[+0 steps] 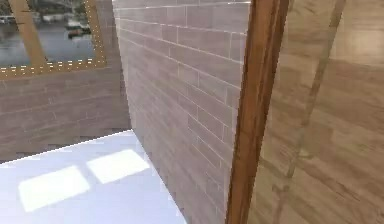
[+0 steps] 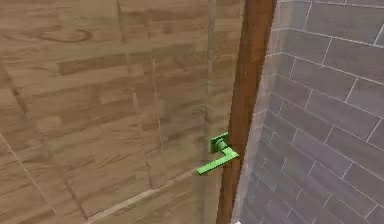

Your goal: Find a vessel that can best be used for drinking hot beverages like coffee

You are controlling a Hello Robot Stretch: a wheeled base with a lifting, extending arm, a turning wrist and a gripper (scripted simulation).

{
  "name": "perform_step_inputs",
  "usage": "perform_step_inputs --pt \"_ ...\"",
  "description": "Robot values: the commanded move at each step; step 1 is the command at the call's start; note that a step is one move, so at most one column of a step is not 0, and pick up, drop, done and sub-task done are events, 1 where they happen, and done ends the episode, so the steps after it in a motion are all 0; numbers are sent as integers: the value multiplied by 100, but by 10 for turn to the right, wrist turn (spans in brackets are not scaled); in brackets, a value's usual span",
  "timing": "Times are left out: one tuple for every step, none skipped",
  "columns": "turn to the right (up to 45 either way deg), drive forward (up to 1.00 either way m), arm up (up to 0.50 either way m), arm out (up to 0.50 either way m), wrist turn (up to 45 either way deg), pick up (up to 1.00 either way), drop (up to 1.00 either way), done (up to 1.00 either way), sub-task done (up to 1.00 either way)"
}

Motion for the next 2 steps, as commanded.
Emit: perform_step_inputs --pt "-450 0 0 0 0 0 0 0 0" --pt "-180 0 0 0 0 0 0 0 0"
